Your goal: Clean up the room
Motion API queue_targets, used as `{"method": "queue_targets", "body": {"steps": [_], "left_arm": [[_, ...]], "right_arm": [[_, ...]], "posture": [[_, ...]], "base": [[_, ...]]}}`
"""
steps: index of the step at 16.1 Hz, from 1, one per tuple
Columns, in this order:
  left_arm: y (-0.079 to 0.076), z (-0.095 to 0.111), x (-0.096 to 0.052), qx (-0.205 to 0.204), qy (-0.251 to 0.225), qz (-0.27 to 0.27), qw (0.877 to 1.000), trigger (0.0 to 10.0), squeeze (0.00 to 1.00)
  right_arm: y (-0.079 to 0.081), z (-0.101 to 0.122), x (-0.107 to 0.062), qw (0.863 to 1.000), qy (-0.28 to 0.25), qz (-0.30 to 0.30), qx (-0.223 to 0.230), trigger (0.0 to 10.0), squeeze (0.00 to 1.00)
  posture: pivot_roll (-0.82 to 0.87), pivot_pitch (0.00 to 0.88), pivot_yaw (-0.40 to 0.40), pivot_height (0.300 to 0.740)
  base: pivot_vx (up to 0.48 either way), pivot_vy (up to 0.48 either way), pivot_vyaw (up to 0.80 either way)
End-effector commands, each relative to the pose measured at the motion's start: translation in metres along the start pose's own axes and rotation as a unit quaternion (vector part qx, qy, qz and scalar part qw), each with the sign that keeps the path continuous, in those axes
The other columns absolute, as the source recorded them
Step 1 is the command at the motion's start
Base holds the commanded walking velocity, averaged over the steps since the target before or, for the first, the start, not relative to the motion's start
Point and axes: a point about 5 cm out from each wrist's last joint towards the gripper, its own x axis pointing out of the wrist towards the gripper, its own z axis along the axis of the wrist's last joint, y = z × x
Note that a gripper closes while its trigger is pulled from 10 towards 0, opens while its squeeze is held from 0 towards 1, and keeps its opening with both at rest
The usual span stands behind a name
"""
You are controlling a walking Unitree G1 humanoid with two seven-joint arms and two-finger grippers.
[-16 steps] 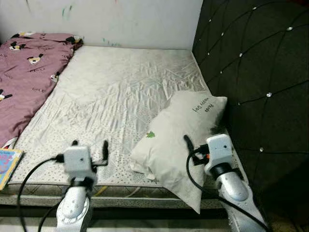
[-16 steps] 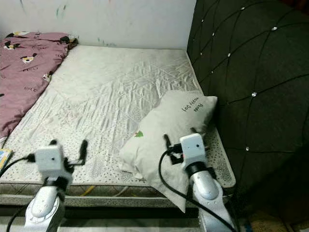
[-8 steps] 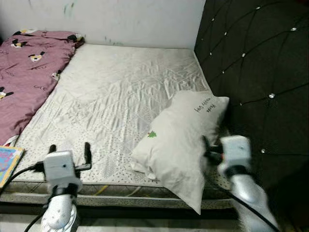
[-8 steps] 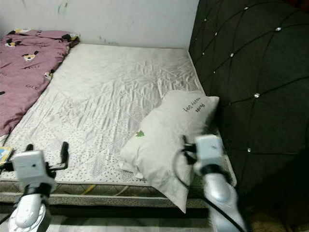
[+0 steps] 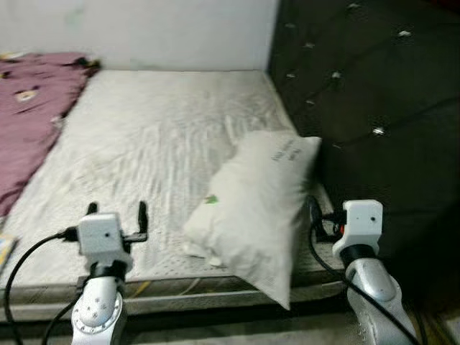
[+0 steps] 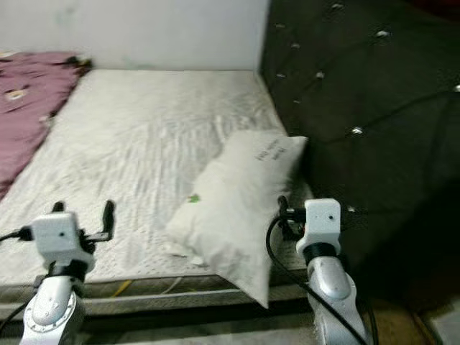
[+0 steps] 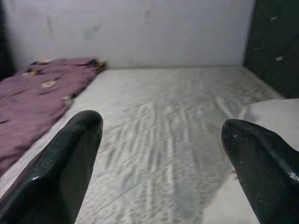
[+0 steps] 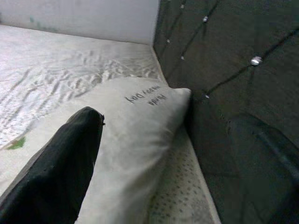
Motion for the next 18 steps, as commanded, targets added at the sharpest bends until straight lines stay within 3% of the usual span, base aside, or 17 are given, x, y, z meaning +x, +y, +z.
{"method": "queue_targets", "body": {"steps": [1, 7, 16, 18], "left_arm": [[0.004, -0.006, -0.001, 0.006, 0.014, 0.003, 1.0, 10.0, 0.0], [0.004, -0.005, 0.001, 0.006, 0.013, -0.004, 1.0, 10.0, 0.0], [-0.001, -0.004, 0.007, 0.007, 0.009, -0.021, 1.0, 10.0, 0.0], [0.0, -0.004, 0.008, 0.007, 0.008, -0.022, 1.0, 10.0, 0.0]], "right_arm": [[0.006, 0.002, 0.001, 1.0, -0.004, 0.01, 0.002, 10.0, 0.0], [0.02, 0.007, 0.005, 0.999, -0.014, 0.04, 0.019, 10.0, 0.0], [0.027, 0.004, 0.004, 0.998, -0.011, 0.065, 0.021, 10.0, 0.0], [0.028, 0.003, 0.004, 0.997, -0.01, 0.069, 0.022, 10.0, 0.0]], "posture": [[-0.01, 0.014, 0.0, 0.74], [0.0, 0.013, -0.007, 0.74], [0.0, 0.013, -0.003, 0.74], [0.01, 0.007, -0.005, 0.71]], "base": [[0.0, 0.0, 0.0], [0.0, 0.0, 0.0], [0.0, 0.0, 0.0], [0.0, 0.0, 0.0]]}}
